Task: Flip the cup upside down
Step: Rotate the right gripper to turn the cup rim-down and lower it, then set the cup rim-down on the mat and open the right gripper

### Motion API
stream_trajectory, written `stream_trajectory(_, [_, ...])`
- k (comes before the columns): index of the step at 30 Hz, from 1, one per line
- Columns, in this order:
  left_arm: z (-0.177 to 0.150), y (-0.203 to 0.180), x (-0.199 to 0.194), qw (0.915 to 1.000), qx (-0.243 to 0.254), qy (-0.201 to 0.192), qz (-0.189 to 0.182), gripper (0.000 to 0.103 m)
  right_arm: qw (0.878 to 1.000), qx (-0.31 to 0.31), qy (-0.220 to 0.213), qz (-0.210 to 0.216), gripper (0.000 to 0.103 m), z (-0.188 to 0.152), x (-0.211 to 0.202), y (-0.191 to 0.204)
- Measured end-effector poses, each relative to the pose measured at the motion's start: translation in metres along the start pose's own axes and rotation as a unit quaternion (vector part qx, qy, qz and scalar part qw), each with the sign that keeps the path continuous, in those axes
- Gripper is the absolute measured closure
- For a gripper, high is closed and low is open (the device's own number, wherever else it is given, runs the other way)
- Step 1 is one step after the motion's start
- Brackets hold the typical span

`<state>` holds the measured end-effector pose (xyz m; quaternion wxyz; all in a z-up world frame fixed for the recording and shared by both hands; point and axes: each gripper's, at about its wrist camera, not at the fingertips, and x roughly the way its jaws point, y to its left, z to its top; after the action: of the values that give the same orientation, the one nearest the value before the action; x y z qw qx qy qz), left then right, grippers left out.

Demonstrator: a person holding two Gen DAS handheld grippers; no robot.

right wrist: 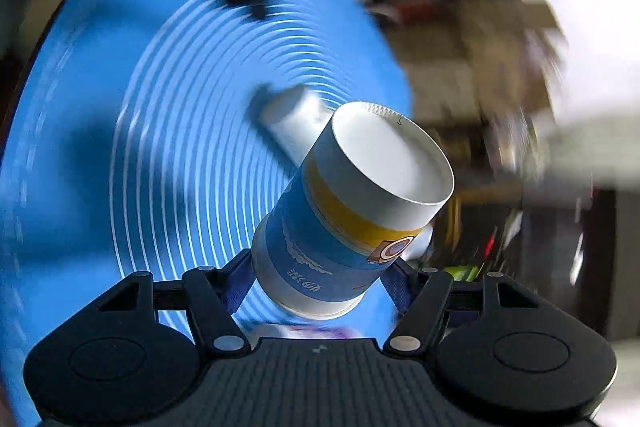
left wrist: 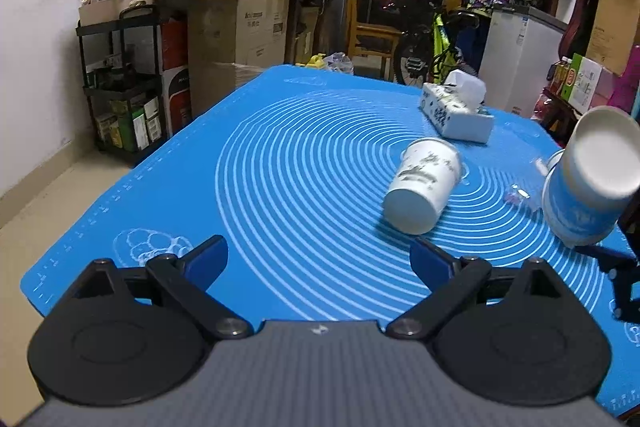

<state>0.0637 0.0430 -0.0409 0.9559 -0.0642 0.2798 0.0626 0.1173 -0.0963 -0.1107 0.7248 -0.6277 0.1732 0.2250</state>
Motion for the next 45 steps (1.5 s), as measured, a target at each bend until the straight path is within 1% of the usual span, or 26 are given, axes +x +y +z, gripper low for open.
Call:
stream_trajectory(1, [0.0,-0.002,0.0,1.0,0.001,-0.001,-0.003,0.006,0.999,0.054,-0.004,0.002,0.032,-0.004,0.0,-0.003])
stream_trajectory(2, [0.001,-0.004,0.0,1.0,0.002,-0.002,-0.004,0.006,0.994,0.109,-0.006,0.009,0.032,-0.008,-0.001,-0.007])
stream_trajectory(4, [0.001,-0.009,0.001,1.0,0.005,-0.002,-0.007,0.006,0.976,0.215,-0.011,0.02,0.032,-0.019,0.004,-0.015])
stream_trajectory(5, [0.001,-0.012,0.002,0.9999,0.006,-0.002,-0.008,0.006,0.962,0.272,-0.014,0.027,0.032,-0.024,0.008,-0.015])
stream_trajectory(7, [0.0,-0.016,0.003,0.9999,0.005,-0.004,-0.012,0.006,0.932,0.36,-0.021,0.036,0.032,-0.028,0.019,-0.024])
stream_trajectory(8, [0.001,-0.019,0.005,0.9999,0.006,-0.003,-0.014,0.006,0.916,0.398,-0.025,0.039,0.032,-0.031,0.024,-0.019])
stream_trajectory(9, [0.001,-0.021,0.005,0.9999,0.007,-0.003,-0.015,0.006,0.903,0.426,-0.027,0.041,0.032,-0.036,0.025,-0.014])
stream_trajectory(12, [0.0,-0.028,0.006,0.9998,0.015,-0.007,-0.013,0.006,0.862,0.503,-0.026,0.05,0.032,-0.053,0.037,-0.014])
stream_trajectory(15, [-0.001,-0.033,0.007,0.9997,0.02,-0.011,-0.007,0.006,0.821,0.566,-0.01,0.077,0.032,-0.07,0.053,-0.021])
stream_trajectory(16, [-0.001,-0.034,0.007,0.9997,0.02,-0.011,-0.005,0.006,0.814,0.575,-0.005,0.084,0.032,-0.076,0.058,-0.022])
stream_trajectory(17, [-0.002,-0.034,0.008,0.9997,0.02,-0.011,-0.005,0.006,0.809,0.581,0.002,0.091,0.032,-0.079,0.064,-0.02])
stream_trajectory(18, [-0.002,-0.035,0.008,0.9997,0.021,-0.01,-0.004,0.006,0.808,0.581,0.011,0.094,0.032,-0.082,0.069,-0.018])
stream_trajectory(20, [-0.002,-0.036,0.01,0.9997,0.023,-0.008,-0.001,0.006,0.815,0.571,0.024,0.097,0.032,-0.078,0.074,-0.014])
stream_trajectory(22, [-0.003,-0.038,0.013,0.9996,0.027,-0.005,0.002,0.006,0.818,0.566,0.028,0.098,0.032,-0.073,0.072,-0.014])
stream_trajectory(25, [-0.005,-0.04,0.015,0.9995,0.03,-0.001,0.004,0.006,0.818,0.565,0.036,0.103,0.032,-0.07,0.068,-0.021])
stream_trajectory(28, [-0.006,-0.042,0.014,0.9993,0.037,0.0,0.003,0.006,0.827,0.552,0.039,0.095,0.029,-0.067,0.065,-0.021])
stream_trajectory(29, [-0.007,-0.043,0.013,0.9992,0.04,0.0,0.002,0.006,0.829,0.549,0.039,0.093,0.028,-0.068,0.057,-0.022])
stream_trajectory(31, [-0.007,-0.044,0.012,0.9989,0.046,-0.001,0.003,0.006,0.832,0.546,0.041,0.09,0.027,-0.067,0.054,-0.022])
stream_trajectory(34, [-0.006,-0.044,0.008,0.9986,0.052,-0.004,0.002,0.006,0.83,0.548,0.037,0.093,0.023,-0.068,0.047,-0.022])
stream_trajectory(39, [-0.004,-0.048,0.001,0.9982,0.059,-0.008,-0.005,0.006,0.831,0.548,0.029,0.094,0.015,-0.069,0.031,-0.022])
stream_trajectory(41, [-0.004,-0.051,-0.002,0.998,0.063,-0.009,-0.008,0.006,0.827,0.554,0.025,0.095,0.011,-0.072,0.022,-0.023])
stream_trajectory(42, [-0.004,-0.052,-0.003,0.9979,0.064,-0.01,-0.01,0.006,0.824,0.558,0.023,0.094,0.01,-0.074,0.017,-0.024])
stream_trajectory(45, [-0.005,-0.056,-0.008,0.9975,0.068,-0.012,-0.015,0.006,0.813,0.575,0.015,0.088,0.007,-0.081,-0.003,-0.026])
